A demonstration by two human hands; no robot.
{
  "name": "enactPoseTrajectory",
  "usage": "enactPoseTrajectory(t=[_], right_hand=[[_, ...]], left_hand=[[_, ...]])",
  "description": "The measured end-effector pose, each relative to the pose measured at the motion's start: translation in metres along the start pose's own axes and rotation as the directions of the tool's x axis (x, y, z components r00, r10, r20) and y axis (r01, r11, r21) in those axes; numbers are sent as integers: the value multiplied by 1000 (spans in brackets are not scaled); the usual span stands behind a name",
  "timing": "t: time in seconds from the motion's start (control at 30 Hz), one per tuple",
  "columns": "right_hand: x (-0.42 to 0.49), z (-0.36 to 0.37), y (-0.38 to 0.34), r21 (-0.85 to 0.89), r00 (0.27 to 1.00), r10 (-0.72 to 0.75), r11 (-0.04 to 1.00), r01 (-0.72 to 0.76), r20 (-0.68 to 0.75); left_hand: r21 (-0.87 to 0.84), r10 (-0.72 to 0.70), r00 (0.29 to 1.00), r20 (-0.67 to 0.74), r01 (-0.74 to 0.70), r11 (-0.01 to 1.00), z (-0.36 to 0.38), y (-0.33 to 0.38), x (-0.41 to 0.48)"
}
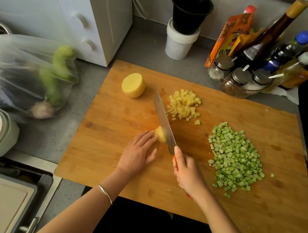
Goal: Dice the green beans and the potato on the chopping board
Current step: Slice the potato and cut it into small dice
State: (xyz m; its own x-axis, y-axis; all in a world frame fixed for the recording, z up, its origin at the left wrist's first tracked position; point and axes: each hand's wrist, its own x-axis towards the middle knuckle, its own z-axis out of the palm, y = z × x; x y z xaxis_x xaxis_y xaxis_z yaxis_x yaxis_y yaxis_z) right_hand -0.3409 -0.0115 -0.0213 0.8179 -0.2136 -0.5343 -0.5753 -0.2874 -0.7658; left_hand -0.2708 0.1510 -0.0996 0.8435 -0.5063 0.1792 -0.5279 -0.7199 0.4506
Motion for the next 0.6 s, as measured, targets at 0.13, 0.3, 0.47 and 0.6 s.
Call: enactPoseTrajectory(t=[0.13,0.3,0.47,0.6], right_hand=[[1,-2,1,-14,1000,-7,1000,8,12],[-1,0,1,-4,1000,-5,1000,5,5],[2,3,-2,-20,999,29,999,-29,16],[11,10,-2,-38,997,71,997,-71,8]], left_hand=[[-8,-3,1000,-8,3,1000,0,0,1],[-16,-1,1000,-15,1,1000,0,0,2],[-23,-9,1000,-11,9,1000,-1,0,2],[-35,-10,1000,-11,10,999,-1,0,2]])
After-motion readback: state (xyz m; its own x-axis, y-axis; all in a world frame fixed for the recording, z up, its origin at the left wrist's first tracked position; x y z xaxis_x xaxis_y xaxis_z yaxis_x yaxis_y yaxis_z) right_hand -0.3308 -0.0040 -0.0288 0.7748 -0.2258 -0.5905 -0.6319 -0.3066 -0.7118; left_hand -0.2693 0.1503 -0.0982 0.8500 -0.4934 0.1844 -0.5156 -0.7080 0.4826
